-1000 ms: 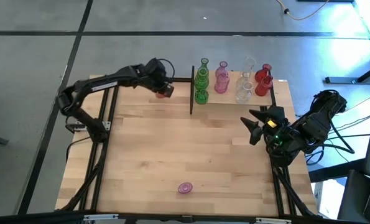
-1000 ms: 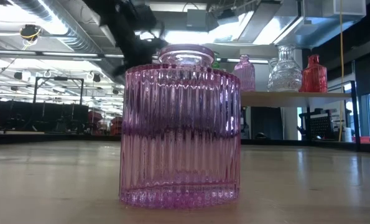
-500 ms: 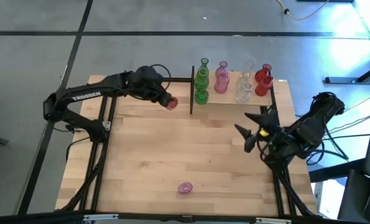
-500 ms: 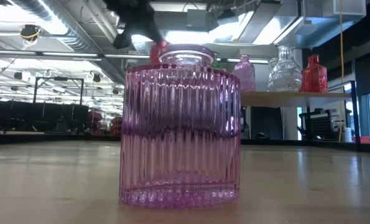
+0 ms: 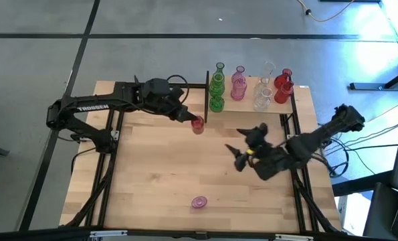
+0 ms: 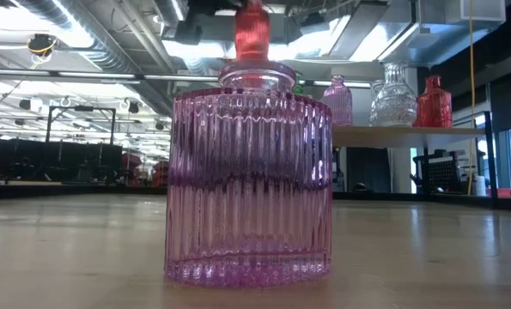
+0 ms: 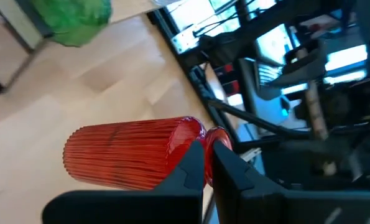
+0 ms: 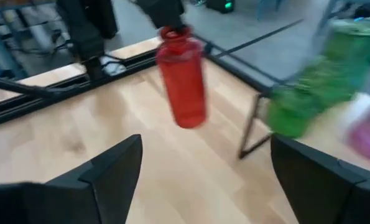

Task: Sort vases onto shelf
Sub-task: Put the red vase on the shelf aligned with the other red vases

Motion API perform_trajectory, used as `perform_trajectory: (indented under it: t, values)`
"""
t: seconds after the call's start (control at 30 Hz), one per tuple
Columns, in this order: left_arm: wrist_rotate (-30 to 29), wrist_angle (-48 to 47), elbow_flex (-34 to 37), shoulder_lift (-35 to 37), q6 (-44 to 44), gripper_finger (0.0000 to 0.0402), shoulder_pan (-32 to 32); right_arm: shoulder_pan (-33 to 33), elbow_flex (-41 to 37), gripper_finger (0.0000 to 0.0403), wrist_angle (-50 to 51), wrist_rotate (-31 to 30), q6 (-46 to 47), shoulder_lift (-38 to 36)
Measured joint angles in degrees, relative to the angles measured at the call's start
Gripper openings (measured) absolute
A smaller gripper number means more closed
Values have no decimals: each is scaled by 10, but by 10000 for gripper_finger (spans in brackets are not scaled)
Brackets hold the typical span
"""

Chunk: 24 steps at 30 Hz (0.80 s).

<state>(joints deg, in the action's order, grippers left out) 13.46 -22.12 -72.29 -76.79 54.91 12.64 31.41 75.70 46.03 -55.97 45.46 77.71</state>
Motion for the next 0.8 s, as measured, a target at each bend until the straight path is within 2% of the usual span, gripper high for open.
perform_trajectory:
  t: [0.17,0.27,0.53,0.7,0.8]
  values:
    - [11,41,0,0,20,2,-8,-43,-5,339,-134,78,-112,32]
    - [16,56,0,0,34,2,-11,-62,-5,334,-182,108,-158,49]
    - [55,81,0,0,52,2,-16,-111,-5,313,-236,158,-175,59]
    - [72,110,0,0,66,1,-16,-138,-5,321,-259,197,-175,59]
    - [82,127,0,0,76,0,-16,-143,-5,331,-270,200,-179,59]
